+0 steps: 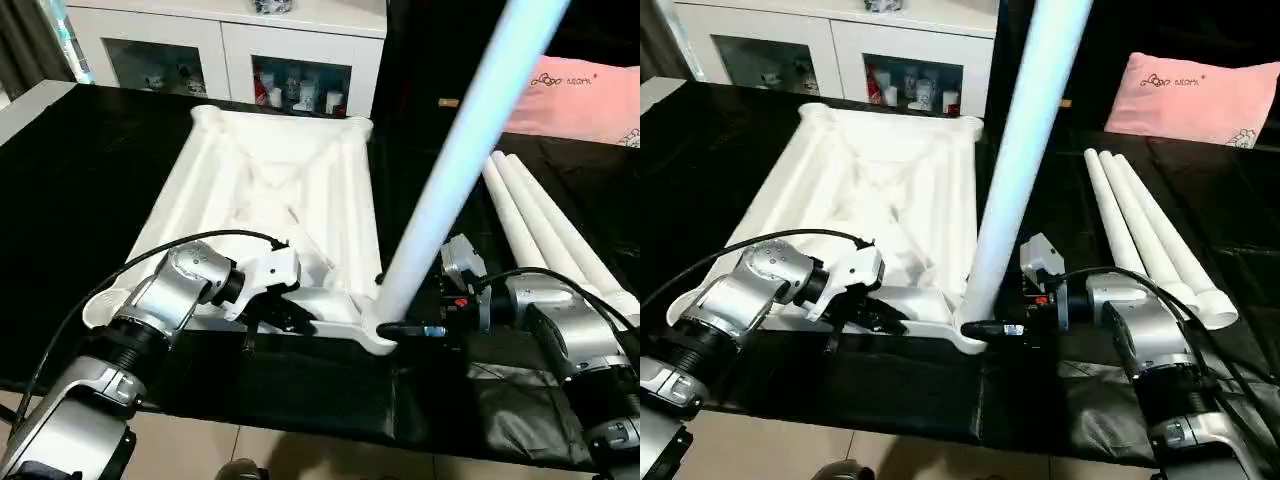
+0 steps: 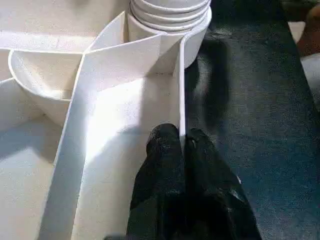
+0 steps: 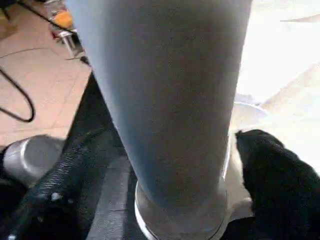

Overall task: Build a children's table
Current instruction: Rotate leg to tighten

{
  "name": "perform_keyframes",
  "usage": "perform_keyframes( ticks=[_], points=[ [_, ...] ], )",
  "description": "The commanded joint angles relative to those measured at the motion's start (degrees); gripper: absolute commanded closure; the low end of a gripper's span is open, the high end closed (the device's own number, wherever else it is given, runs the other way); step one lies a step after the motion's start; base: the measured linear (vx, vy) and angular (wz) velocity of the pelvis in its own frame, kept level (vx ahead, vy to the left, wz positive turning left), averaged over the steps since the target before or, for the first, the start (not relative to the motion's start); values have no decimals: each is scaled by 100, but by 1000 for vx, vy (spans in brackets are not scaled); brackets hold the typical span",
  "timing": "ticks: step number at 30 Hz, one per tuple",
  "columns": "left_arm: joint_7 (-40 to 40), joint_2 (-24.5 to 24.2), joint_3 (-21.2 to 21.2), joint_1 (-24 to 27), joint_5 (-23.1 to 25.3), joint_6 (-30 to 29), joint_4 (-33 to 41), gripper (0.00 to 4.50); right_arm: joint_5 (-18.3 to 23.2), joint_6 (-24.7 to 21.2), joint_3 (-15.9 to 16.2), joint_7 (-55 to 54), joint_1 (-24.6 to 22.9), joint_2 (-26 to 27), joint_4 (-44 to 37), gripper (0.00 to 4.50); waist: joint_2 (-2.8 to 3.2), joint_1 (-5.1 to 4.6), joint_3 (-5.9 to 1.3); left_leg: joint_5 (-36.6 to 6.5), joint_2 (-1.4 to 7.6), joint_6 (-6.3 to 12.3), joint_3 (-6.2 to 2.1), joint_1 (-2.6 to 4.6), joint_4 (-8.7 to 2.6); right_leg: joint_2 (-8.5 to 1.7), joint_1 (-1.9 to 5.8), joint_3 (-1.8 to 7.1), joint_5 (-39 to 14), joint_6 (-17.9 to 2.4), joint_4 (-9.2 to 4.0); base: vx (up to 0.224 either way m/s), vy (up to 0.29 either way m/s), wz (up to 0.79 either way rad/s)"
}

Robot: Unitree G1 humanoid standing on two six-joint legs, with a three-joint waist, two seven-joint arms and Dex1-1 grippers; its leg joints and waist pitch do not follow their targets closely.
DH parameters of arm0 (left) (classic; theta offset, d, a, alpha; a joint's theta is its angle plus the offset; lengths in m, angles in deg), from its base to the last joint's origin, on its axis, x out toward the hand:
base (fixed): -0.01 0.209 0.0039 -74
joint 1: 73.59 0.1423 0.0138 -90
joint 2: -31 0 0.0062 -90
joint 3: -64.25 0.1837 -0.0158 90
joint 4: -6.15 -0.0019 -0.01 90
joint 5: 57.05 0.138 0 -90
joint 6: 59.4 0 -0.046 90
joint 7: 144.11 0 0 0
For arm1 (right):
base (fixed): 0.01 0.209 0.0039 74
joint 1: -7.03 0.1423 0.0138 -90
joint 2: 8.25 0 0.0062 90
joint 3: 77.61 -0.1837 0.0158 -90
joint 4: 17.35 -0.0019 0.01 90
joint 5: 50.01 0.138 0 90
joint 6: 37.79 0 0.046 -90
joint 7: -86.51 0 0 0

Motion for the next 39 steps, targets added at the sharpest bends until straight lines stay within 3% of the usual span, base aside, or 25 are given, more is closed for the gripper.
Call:
perform_keyframes(
  ticks=[1, 11, 17, 26, 29, 32, 34, 35, 39],
  points=[
    [-262, 33, 140, -44, -13, 103, 185, 450, 21, -59, 25, 150, 128, -55, 34, 76, -8, -21, -440, -680, 323, 408, -60, 78, -343, -524, 322, 300, -753, -1279, -384, 0, 0, 0],
    [-310, 4, 165, -18, -9, 116, 197, 450, 45, -160, 102, 433, 200, -95, 169, 139, -11, -17, -450, -624, 317, 417, -60, 74, -332, -517, 329, 294, -683, -1301, -367, 0, 0, 0],
    [-308, -10, 160, 0, -2, 96, 202, 450, 42, -204, 97, 491, 121, -91, 113, 208, -1, -14, -449, -640, 322, 415, -59, 84, -333, -509, 321, 291, -665, -1320, -368, 0, 0, 0],
    [56, 132, -50, 68, -130, -344, 278, 450, 142, -401, 32, 206, -98, 45, -156, 236, 22, -9, -447, -700, 328, 346, -71, 86, -340, -518, 329, 292, -706, -1319, -371, 0, 0, 0],
    [296, 198, -144, 76, -134, -540, 314, 450, 110, -580, -31, -164, -154, 148, -192, 240, 13, -20, -431, -781, 311, 307, -76, 85, -351, -518, 327, 289, -925, -1261, -400, 0, 0, 0],
    [1160, 489, -494, 47, -201, -1440, 491, 450, 10, -799, -315, -1411, -289, 616, -318, 242, 6, -69, -403, -994, 311, 156, -85, 105, -372, -530, 308, 298, -1423, -1159, -445, 0, 0, 0],
    [1752, 729, -716, -29, -214, -1961, 540, 450, -128, -961, -533, -2451, -240, 1027, -215, 244, 2, -126, -381, -1134, 290, 22, -107, 104, -391, -541, 298, 287, -1795, -1082, -477, 0, 0, 0],
    [1921, 798, -774, -57, -203, -2037, 535, 450, -160, -981, -589, -2709, -213, 1140, -161, 244, -22, -203, -393, -1107, 277, -54, -124, 58, -397, -539, 329, 278, -1889, -1010, -471, 0, 0, 0],
    [2875, 1323, -1100, -287, -202, -2417, 439, 450, -410, -1086, -817, -4188, 8, 1796, 207, 246, -15, -319, -401, -1080, 225, 40, -97, 72, -345, -510, 292, 291, -2020, -895, -535, 0, 0, 0]
  ],
)
